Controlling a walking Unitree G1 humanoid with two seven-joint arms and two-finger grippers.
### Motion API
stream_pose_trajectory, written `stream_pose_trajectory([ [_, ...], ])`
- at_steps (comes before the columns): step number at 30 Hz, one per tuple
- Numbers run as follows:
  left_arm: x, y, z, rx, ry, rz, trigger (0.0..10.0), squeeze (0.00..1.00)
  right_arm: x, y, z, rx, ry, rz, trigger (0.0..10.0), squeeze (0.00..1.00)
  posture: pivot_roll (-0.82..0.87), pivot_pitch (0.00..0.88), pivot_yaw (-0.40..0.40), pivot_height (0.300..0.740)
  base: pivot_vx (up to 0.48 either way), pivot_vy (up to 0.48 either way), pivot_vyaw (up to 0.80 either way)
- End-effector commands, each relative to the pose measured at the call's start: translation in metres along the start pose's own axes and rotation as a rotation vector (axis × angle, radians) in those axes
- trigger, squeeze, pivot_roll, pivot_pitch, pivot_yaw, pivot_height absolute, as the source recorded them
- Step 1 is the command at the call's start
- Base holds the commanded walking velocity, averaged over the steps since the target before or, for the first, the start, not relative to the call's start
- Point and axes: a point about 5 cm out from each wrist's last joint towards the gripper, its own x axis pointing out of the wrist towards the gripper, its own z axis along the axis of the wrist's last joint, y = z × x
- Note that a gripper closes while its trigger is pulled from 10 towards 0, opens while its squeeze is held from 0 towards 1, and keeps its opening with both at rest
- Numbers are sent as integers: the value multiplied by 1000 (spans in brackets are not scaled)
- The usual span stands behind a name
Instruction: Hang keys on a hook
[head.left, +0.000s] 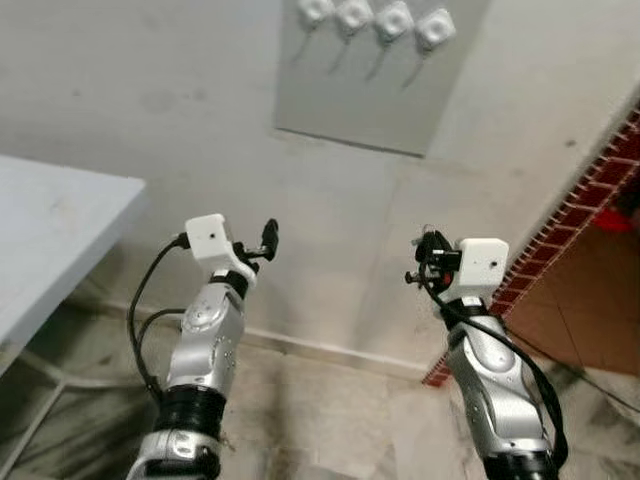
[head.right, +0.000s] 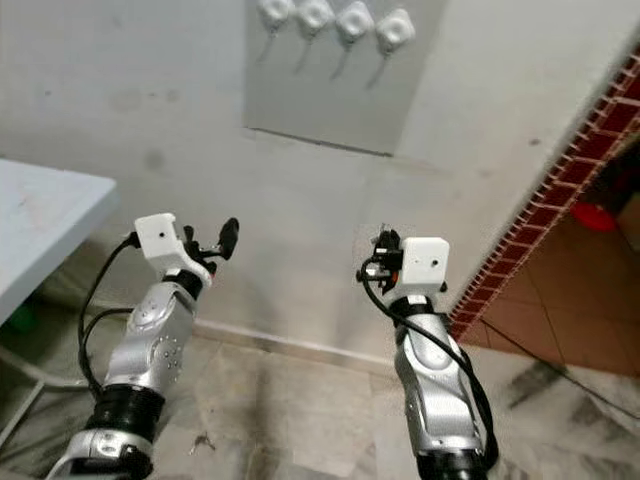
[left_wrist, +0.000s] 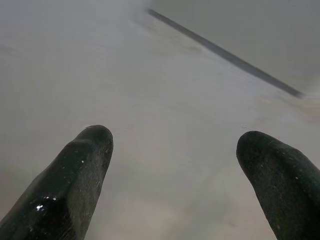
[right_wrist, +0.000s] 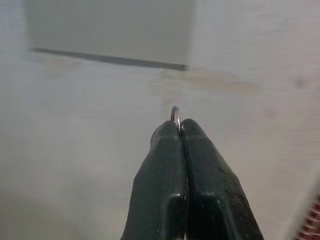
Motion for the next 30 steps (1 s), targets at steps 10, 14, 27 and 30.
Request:
stream_pose_trajectory([
  [10, 0, -2, 4, 62, -14, -19, 10000, 0, 0, 1, 3, -2, -19, 1, 10000, 0, 6, 23, -81, 714, 0, 0, -569],
  [14, -1, -2, 1, 86, 7, -29, 10000, 0, -2, 0, 0, 16, -10, 4, 10000, 0, 8, 19, -78, 714, 0, 0, 0],
  [27, -31, -7, 4, 230, -28, -215, 10000, 0, -26, -11, 22, -32, -171, 41, 10000, 0, -4, 50, -72, 714, 0, 0, 0],
  [30, -38, -4, 4, 222, -11, -215, 10000, 0, -34, -15, 19, -53, -159, 36, 10000, 0, -5, 53, -70, 714, 0, 0, 0],
])
